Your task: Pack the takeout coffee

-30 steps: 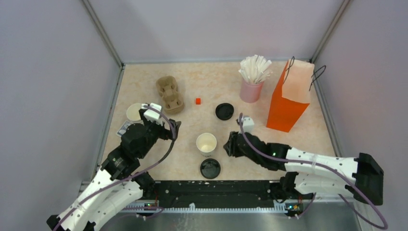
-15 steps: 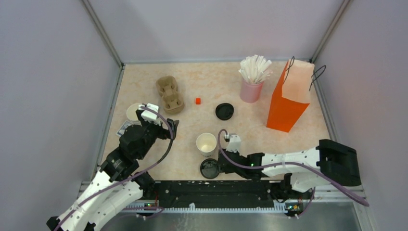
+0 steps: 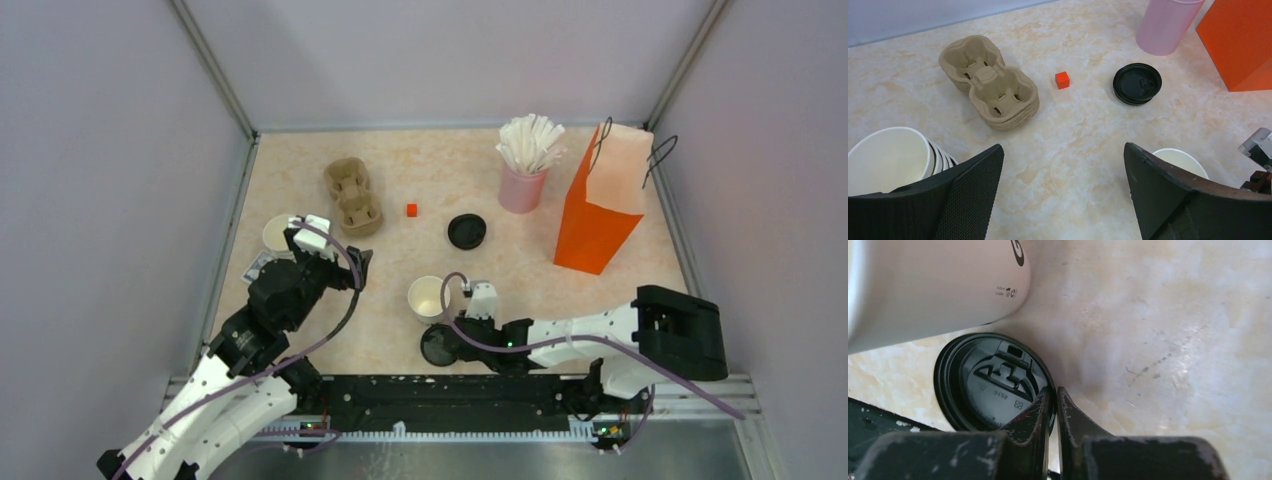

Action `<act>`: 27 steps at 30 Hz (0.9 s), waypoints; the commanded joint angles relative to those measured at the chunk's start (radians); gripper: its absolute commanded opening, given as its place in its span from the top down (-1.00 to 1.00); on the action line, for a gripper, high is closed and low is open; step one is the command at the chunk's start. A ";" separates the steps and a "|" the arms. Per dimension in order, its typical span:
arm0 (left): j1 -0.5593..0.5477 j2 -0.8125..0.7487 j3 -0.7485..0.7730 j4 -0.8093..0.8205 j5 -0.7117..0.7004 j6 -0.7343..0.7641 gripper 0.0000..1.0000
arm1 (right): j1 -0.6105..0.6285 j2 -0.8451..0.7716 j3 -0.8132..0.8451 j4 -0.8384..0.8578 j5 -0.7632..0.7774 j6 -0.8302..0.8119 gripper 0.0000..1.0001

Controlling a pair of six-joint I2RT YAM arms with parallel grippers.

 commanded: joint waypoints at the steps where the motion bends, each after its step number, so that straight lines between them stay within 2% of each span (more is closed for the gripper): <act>1: 0.000 -0.005 0.032 0.003 0.056 -0.047 -0.87 | 0.016 -0.136 0.009 -0.107 0.052 0.002 0.93; 7: 0.000 0.040 0.191 -0.089 0.310 -0.090 -0.85 | 0.016 -0.474 -0.046 -0.181 0.026 -0.036 0.96; 10: 0.000 0.091 0.254 -0.118 0.492 -0.082 -0.86 | 0.014 -0.620 -0.032 -0.205 0.089 -0.071 0.95; 12: 0.000 0.134 0.282 -0.123 0.559 -0.086 -0.85 | 0.013 -0.670 -0.002 -0.196 0.138 -0.120 0.95; 16: -0.001 0.233 0.329 -0.129 0.670 -0.088 -0.86 | 0.013 -0.662 0.123 -0.252 0.227 -0.177 0.95; 19: 0.000 0.289 0.337 -0.111 0.720 -0.078 -0.84 | 0.013 -0.619 0.175 -0.201 0.285 -0.246 0.94; 22: 0.000 0.329 0.329 -0.082 0.711 -0.057 -0.79 | 0.013 -0.572 0.209 -0.107 0.332 -0.332 0.93; 27: 0.000 0.402 0.333 -0.061 0.679 -0.033 -0.65 | 0.012 -0.454 0.296 -0.072 0.401 -0.412 0.92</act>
